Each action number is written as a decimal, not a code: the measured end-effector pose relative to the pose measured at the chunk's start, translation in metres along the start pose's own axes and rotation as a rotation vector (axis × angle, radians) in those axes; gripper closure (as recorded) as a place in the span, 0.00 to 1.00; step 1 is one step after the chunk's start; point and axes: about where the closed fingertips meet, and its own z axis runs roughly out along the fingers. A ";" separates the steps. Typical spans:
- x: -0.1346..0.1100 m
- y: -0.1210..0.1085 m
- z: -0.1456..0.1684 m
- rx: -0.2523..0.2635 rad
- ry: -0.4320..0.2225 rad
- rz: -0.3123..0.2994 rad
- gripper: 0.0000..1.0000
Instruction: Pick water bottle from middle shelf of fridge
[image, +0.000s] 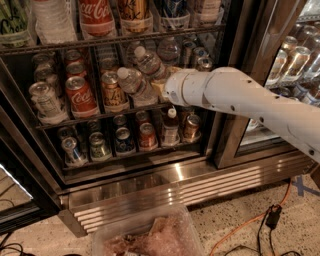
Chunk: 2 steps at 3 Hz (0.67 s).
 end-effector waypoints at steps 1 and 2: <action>0.009 0.004 -0.011 0.037 0.022 0.016 1.00; 0.018 0.003 -0.023 0.077 0.044 0.034 1.00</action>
Offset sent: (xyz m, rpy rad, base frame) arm -0.0320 -0.0345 -0.0148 -0.0257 0.0357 -0.1543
